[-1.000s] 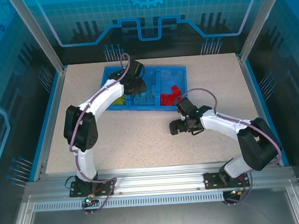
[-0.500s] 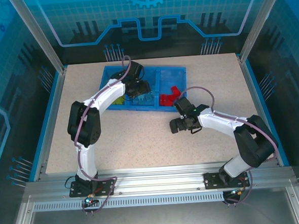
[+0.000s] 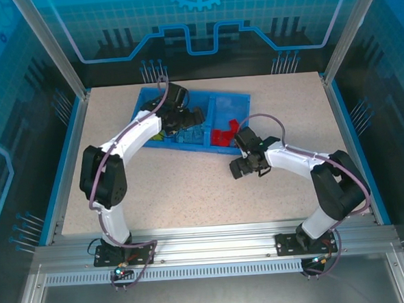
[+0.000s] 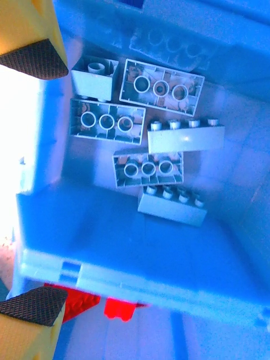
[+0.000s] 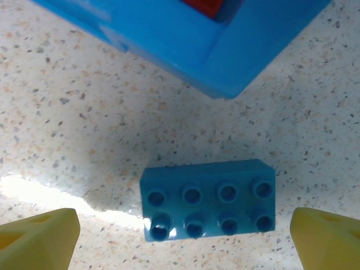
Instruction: Sort the legos into containers by color
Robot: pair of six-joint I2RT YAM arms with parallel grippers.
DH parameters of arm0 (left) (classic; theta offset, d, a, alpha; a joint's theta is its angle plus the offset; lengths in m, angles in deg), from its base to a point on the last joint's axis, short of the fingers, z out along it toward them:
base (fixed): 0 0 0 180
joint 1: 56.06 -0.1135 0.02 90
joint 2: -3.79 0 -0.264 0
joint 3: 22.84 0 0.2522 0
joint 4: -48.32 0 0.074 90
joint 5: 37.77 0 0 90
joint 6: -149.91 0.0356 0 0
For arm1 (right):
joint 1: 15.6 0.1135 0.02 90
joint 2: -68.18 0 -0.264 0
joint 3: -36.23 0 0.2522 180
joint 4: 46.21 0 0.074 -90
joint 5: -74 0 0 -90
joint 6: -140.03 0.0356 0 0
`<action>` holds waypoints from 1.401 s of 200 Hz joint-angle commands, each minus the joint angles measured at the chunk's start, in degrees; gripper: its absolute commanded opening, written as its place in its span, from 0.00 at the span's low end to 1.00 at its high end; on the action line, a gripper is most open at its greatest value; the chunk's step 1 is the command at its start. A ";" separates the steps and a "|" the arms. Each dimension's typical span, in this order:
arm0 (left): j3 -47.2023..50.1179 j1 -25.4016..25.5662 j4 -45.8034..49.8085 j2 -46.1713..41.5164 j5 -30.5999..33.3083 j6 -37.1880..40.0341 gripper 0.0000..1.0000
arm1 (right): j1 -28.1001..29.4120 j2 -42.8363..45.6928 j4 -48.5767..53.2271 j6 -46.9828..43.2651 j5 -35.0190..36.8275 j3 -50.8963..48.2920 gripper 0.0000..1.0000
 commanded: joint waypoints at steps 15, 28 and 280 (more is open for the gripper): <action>2.72 -0.52 -3.00 -5.36 -3.87 -3.78 0.99 | -2.34 -2.43 1.23 -0.75 -0.41 1.38 0.96; 3.31 -0.50 -3.30 -6.20 -4.35 -4.45 0.99 | -1.88 -3.49 0.95 -1.12 -0.93 1.63 0.95; 39.27 -8.35 -2.07 -34.46 5.93 -5.38 0.99 | 5.43 -19.01 3.25 10.78 -18.75 44.95 0.50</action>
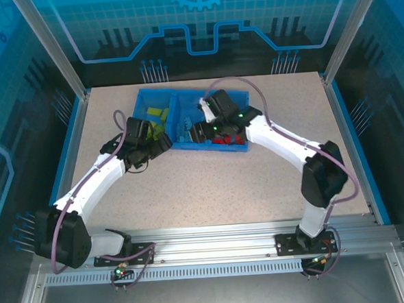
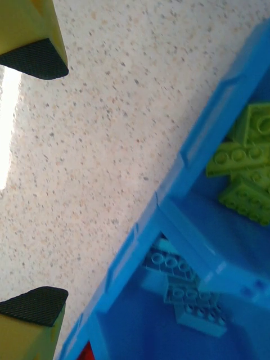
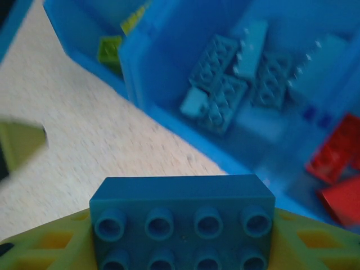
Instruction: Sort the legos into containers by color
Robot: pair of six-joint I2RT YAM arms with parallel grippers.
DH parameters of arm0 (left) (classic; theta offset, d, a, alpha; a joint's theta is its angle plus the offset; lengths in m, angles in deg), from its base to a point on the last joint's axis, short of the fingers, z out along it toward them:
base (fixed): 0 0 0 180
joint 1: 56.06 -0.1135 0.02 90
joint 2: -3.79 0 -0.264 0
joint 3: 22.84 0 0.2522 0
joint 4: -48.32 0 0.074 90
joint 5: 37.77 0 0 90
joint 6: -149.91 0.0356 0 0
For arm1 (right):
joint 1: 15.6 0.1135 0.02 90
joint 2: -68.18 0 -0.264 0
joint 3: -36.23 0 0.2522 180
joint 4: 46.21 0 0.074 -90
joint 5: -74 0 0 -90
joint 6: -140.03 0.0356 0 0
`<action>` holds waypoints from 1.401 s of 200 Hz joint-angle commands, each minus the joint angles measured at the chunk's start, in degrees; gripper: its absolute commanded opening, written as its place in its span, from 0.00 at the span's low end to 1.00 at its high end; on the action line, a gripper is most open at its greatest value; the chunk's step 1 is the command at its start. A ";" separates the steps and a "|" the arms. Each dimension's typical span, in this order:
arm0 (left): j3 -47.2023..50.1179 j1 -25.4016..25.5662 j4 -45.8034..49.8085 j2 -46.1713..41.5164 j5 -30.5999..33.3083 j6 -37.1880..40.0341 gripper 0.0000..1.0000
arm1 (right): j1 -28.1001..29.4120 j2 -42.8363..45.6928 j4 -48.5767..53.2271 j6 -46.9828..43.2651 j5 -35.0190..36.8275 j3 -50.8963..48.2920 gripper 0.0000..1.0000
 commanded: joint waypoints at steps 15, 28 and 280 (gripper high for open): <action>4.73 -1.23 1.56 -2.68 2.52 0.50 0.99 | -2.32 -13.53 9.42 5.99 0.48 17.16 0.51; 5.61 -1.46 1.89 -3.20 3.11 0.87 0.99 | -2.85 -18.10 13.18 6.83 1.16 23.22 0.57; 30.81 -5.67 -57.59 -1.13 20.90 37.20 0.99 | -31.40 31.50 -60.06 -22.86 18.55 -65.57 1.00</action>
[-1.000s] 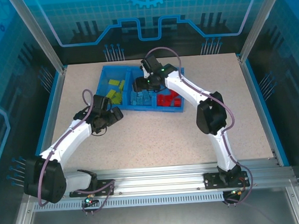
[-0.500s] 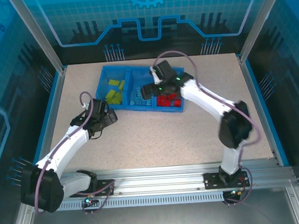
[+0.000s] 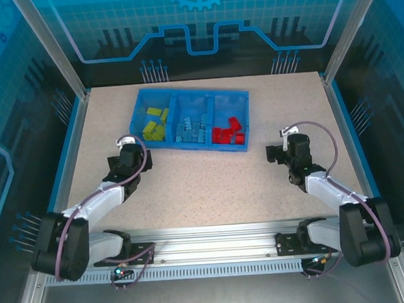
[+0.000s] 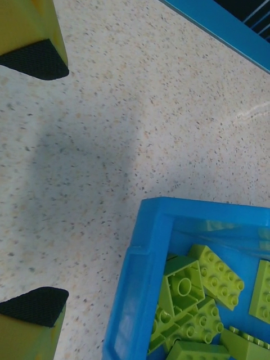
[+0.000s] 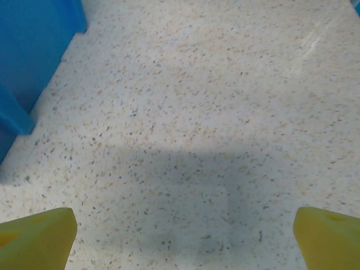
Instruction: Sort the legos into containers by color
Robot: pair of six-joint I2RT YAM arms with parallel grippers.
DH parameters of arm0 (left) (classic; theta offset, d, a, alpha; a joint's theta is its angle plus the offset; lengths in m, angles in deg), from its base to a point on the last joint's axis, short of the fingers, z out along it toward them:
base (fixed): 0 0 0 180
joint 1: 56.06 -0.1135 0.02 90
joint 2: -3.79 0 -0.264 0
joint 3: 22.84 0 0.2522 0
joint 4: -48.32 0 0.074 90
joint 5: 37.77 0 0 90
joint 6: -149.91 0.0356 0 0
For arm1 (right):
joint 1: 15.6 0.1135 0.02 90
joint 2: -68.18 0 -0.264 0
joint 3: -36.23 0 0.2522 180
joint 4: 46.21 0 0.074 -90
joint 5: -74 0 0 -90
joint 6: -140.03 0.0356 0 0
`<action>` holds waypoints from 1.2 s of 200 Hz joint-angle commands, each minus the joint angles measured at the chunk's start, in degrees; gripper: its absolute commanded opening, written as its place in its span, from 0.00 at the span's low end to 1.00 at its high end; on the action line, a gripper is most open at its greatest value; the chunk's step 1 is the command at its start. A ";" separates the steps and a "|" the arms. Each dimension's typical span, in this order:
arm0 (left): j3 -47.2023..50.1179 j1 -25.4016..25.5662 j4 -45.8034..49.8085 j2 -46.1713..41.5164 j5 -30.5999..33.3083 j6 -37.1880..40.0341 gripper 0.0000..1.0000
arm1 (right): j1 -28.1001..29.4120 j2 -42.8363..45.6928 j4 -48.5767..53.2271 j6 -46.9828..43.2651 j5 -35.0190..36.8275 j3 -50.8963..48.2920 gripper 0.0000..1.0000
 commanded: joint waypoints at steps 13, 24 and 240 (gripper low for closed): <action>4.32 -2.23 -22.59 4.46 -8.33 4.11 0.99 | -1.89 -7.59 -22.12 -1.82 -1.56 -1.10 1.00; 4.07 -3.14 -25.24 6.15 -10.27 5.04 0.99 | -2.40 -11.02 -26.98 -0.71 -2.88 -1.86 1.00; 10.18 -6.93 -32.64 1.84 -14.37 9.50 0.99 | -3.14 -17.60 -32.63 -1.40 -5.95 -1.65 1.00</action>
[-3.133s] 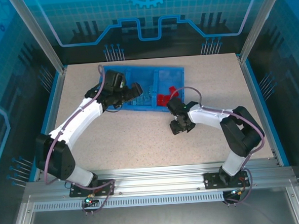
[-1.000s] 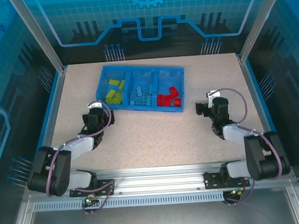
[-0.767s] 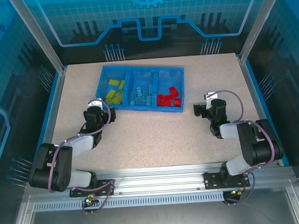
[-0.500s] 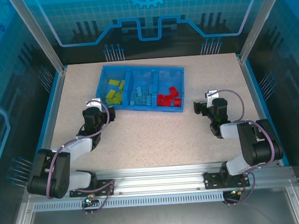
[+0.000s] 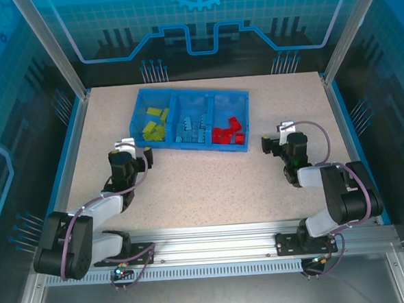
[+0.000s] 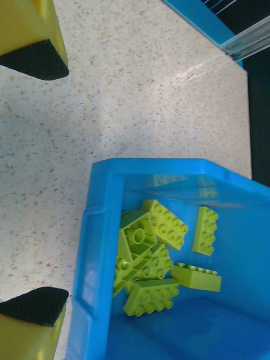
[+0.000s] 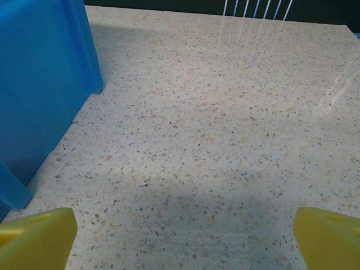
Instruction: Sort the legos into containers by color
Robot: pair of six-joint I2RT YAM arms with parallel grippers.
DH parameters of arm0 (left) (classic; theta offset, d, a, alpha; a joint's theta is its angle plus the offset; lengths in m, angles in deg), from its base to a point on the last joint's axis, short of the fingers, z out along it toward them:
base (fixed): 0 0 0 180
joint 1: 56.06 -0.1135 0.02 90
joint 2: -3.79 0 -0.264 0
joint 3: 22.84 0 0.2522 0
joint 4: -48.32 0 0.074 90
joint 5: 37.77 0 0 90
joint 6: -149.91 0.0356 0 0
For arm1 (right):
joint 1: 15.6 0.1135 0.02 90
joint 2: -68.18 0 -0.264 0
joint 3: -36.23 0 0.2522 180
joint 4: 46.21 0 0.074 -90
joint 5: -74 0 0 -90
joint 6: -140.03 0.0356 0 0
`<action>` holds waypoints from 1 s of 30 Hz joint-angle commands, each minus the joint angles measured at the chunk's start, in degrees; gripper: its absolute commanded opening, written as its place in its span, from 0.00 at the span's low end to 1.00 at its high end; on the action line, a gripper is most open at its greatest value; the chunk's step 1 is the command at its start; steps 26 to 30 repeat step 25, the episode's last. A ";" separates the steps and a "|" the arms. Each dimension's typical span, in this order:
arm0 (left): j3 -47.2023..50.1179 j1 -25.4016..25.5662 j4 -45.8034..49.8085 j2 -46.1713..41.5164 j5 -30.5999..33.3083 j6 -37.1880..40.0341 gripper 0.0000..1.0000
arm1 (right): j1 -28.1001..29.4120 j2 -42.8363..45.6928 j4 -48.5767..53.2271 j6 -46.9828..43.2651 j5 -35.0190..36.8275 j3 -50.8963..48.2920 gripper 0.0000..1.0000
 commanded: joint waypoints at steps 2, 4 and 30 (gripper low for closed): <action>-0.29 -2.55 -7.16 3.27 -3.93 -0.06 0.99 | -0.74 0.17 -2.06 -0.29 -0.56 -0.05 1.00; -0.12 -2.55 -10.30 4.57 -6.48 -0.14 0.99 | -0.77 0.17 -2.09 -0.33 -0.55 -0.01 1.00; -4.11 -5.64 -17.62 18.58 -11.45 -2.05 0.99 | 0.02 -0.01 -1.71 -1.27 -0.26 0.27 1.00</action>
